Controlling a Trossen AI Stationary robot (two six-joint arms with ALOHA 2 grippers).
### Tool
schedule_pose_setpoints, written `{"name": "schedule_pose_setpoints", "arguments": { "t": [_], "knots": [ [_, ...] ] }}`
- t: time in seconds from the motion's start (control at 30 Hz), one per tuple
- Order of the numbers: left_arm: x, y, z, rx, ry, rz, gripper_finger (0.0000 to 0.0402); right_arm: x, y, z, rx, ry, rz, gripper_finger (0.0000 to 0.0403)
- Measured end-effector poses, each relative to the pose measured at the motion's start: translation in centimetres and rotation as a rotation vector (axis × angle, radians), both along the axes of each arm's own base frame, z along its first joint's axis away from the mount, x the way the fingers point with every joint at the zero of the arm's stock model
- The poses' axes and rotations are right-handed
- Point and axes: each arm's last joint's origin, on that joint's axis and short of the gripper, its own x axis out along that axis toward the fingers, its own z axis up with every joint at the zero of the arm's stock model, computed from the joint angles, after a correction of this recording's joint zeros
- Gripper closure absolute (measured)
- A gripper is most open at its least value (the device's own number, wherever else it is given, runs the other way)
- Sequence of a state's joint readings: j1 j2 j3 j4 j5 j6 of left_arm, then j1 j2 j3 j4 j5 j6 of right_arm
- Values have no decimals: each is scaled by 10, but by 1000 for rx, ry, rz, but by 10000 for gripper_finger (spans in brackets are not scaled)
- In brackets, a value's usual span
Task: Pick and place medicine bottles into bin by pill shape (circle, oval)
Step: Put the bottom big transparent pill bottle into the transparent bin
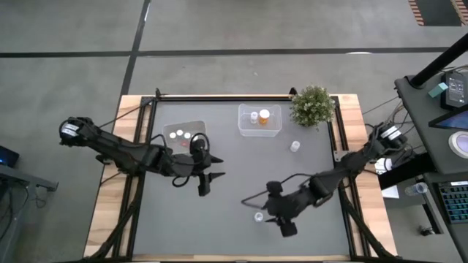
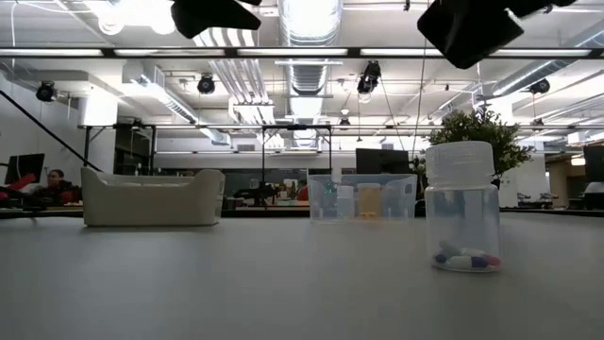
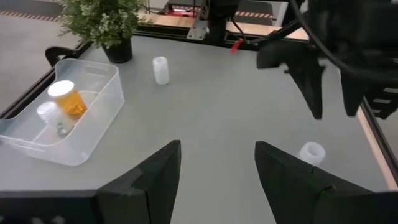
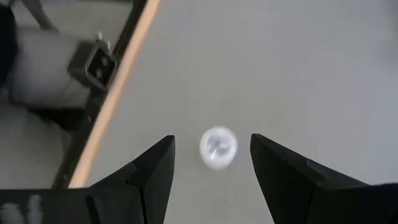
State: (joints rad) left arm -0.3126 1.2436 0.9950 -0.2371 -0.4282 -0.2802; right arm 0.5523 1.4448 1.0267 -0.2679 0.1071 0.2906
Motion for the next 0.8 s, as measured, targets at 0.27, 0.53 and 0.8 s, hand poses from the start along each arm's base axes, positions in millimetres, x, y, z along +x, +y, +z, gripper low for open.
{"name": "schedule_pose_setpoints", "arguments": {
  "t": [0.27, 0.53, 0.8],
  "knots": [
    [0, 1, 0, 29, -18, 42, 210, 21, 18, -23, -164, 131, -23, 200],
    [0, 2, -1, 52, -12, 36, 210, 32, 19, -26, -152, 156, -21, 200],
    [-1, 2, -8, 53, 5, 41, 211, 40, 13, -37, -84, 214, 4, 200]
  ]
}}
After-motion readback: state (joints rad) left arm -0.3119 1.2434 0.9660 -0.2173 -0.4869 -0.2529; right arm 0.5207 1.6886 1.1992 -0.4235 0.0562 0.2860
